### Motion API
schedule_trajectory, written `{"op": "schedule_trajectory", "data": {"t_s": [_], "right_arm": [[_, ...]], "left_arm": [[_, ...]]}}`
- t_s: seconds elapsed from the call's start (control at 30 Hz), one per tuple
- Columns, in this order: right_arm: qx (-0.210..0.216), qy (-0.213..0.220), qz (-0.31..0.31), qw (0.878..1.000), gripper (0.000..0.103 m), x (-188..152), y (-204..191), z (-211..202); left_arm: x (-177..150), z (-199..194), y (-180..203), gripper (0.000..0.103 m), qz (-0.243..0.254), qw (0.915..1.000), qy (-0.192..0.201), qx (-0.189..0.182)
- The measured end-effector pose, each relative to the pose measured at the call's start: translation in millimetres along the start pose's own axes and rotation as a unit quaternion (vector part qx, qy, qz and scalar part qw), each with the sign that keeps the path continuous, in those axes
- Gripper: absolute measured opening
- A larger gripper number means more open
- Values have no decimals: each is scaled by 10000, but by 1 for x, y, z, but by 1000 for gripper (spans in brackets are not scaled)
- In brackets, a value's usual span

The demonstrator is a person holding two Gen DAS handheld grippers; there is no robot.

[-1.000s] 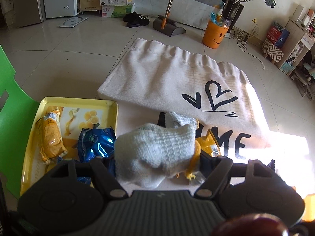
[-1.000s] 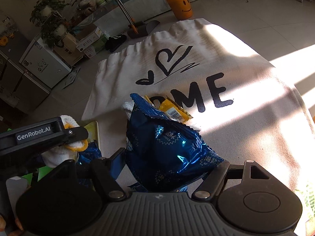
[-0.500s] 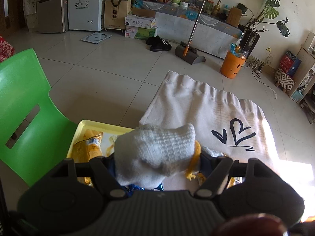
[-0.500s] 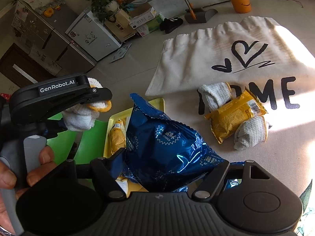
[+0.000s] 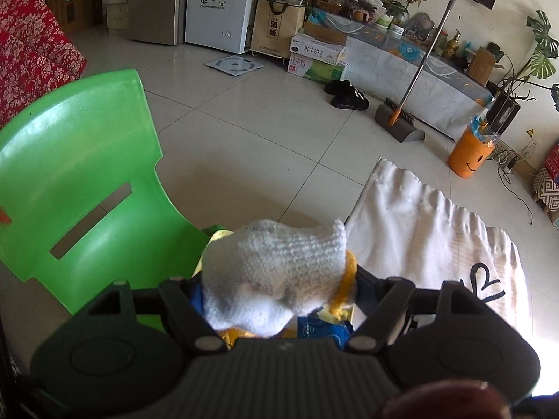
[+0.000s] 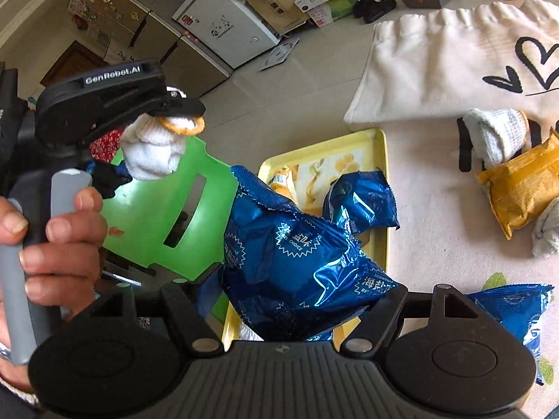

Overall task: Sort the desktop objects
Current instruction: 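Lift and carry the glove and blue pack over the lemon tray with both tools, then open both tools to drop the white glove and blue pack onto the tray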

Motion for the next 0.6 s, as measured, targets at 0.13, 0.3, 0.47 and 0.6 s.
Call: {"op": "schedule_trajectory", "data": {"t_s": [0.13, 0.3, 0.47, 0.6], "right_arm": [[-148, -448, -29, 9989, 73, -14, 1, 30], [-234, -776, -57, 9967, 73, -30, 1, 58], [-243, -898, -52, 9956, 74, -34, 3, 76], [-253, -964, 47, 9950, 75, -31, 2, 85]], "left_arm": [[-2, 34, -12, 77, -202, 9989, -417, 27], [-2, 64, -23, 77, -198, 9975, -611, 280], [-4, 81, -24, 77, -163, 9968, -726, 278], [-3, 87, -20, 82, -29, 9969, -723, 294]]}}
Point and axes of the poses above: each gripper's, at about its wrist camera, not at the fingertips, and z roughly the way its jaws point, y to its right, x to its top, the point moved 1 cm from there along z, roughly the way its jaws point, and after that the axes turned 12 degrees about z, right-handed, at the moved point
